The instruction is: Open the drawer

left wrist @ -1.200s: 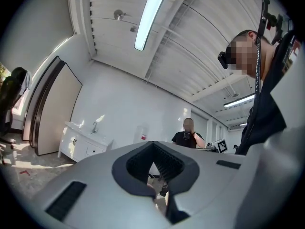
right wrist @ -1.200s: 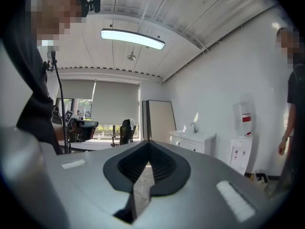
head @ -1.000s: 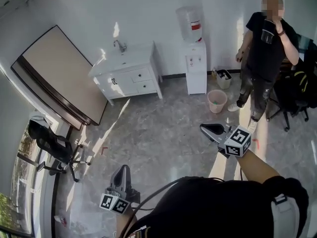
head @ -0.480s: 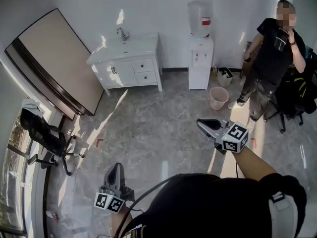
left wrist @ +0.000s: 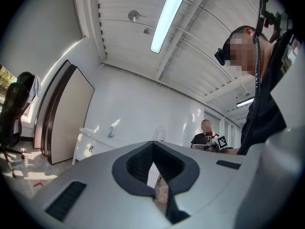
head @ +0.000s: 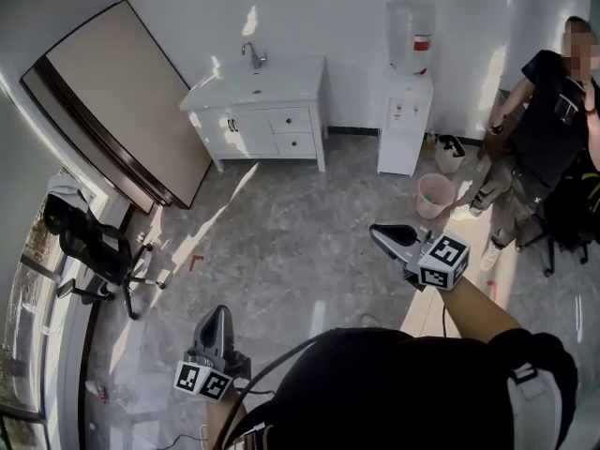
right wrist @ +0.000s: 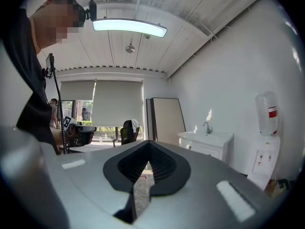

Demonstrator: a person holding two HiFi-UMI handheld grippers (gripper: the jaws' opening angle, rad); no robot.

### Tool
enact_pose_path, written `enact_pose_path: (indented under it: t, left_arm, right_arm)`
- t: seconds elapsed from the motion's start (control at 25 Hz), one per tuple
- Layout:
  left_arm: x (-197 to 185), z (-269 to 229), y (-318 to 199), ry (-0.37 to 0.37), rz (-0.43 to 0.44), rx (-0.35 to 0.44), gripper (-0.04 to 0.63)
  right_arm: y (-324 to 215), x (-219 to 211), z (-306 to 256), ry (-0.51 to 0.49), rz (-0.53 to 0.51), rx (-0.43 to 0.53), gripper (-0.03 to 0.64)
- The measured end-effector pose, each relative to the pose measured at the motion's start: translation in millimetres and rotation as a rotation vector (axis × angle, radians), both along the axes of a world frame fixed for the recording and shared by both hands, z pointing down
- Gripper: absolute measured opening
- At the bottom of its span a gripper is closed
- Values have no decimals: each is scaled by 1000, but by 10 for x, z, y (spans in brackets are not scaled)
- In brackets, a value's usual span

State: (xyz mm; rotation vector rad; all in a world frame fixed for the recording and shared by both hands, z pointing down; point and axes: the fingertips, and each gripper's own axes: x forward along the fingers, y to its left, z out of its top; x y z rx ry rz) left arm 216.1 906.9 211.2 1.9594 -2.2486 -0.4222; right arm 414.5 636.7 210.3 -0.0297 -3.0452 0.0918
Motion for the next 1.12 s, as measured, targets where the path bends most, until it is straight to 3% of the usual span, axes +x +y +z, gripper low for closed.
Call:
enact_pose_path:
  t: [0.28,0.6,0.88,1.12]
  left_arm:
    - [11,-210,-1065,-9,-52,1,-6]
    - [165,-233,-2236,-40,-15,-37,-6]
    - [79,-106,-2779,-20,47,-70,-6]
    - [-306,7,-3040,-23,123,-45,-6]
  right_arm:
    - [-1061,-199,-125,-22,-80,38,-5]
    - [-2059,-140,31,-34,-88,43,-5]
    - [-2508,-88,242,-20,-23,4,-5]
    - [-2638,-361,292,-5,42,15,-5]
